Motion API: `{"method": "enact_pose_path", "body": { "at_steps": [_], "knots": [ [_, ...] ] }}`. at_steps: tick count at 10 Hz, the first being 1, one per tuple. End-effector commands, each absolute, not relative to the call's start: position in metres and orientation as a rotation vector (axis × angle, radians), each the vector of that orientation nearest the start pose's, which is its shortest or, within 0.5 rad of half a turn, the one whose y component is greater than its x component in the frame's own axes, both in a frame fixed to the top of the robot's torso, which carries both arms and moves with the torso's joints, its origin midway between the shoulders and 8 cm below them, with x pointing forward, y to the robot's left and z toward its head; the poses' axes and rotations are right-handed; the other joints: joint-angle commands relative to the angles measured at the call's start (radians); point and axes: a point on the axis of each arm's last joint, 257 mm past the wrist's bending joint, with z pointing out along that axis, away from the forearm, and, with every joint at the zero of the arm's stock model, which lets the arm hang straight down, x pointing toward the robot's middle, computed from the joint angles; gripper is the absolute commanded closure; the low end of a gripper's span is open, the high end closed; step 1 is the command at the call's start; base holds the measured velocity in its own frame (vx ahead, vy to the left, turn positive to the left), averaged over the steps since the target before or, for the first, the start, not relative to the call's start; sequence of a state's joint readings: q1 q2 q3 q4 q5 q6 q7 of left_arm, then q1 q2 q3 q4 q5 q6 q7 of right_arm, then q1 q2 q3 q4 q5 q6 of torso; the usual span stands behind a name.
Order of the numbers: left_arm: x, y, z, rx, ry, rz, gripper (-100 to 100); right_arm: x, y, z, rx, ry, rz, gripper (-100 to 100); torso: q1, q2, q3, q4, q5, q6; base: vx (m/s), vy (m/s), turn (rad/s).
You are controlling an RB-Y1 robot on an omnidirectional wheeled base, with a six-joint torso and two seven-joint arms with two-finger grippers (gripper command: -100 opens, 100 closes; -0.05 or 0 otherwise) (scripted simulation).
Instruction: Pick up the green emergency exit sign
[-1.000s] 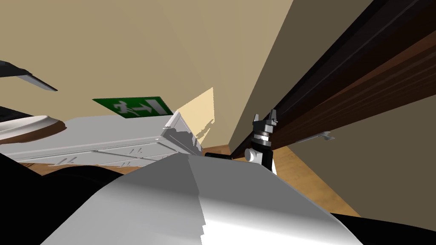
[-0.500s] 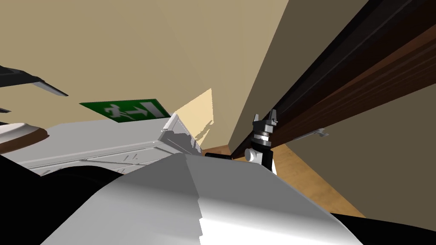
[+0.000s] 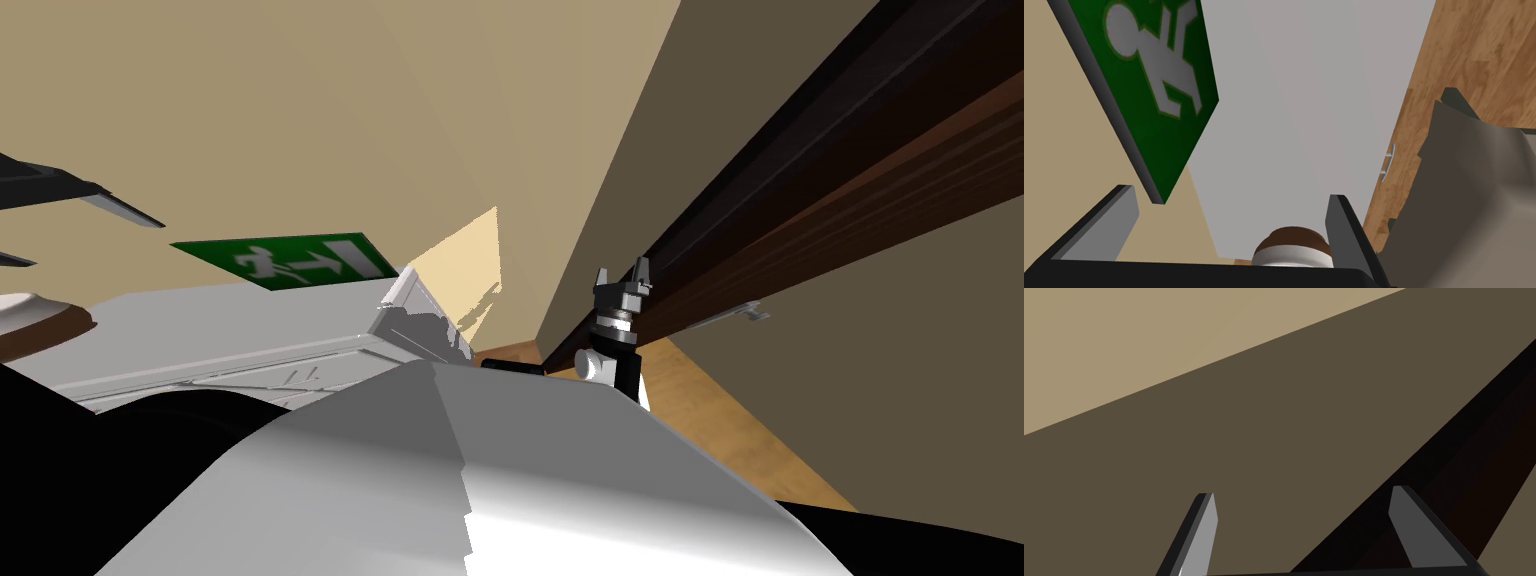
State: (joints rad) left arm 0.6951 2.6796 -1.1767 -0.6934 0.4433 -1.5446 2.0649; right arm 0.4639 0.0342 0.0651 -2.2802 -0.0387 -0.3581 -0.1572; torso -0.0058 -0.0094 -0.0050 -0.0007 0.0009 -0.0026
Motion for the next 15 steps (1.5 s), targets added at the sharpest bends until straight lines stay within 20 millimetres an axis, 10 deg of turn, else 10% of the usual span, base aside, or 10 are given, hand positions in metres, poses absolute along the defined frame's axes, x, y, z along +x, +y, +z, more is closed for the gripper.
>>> {"method": "enact_pose_path", "body": {
  "at_steps": [1, 15],
  "knots": [
    [0.205, 0.685, 0.115, -2.266, 1.788, 0.209, -100, 0.372, -0.262, 0.009, 0.866, 0.588, 1.526, 0, 0.000, 0.000, 0.000, 0.000, 0.000, 0.000, 0.005, 0.006, -0.019],
    [0.209, 0.669, 0.102, -2.361, 1.740, 0.189, -100, 0.372, -0.262, 0.009, 0.866, 0.588, 1.526, 0, 0.000, -0.001, -0.001, 0.000, 0.000, 0.000, 0.010, 0.011, -0.029]
  ]
}}
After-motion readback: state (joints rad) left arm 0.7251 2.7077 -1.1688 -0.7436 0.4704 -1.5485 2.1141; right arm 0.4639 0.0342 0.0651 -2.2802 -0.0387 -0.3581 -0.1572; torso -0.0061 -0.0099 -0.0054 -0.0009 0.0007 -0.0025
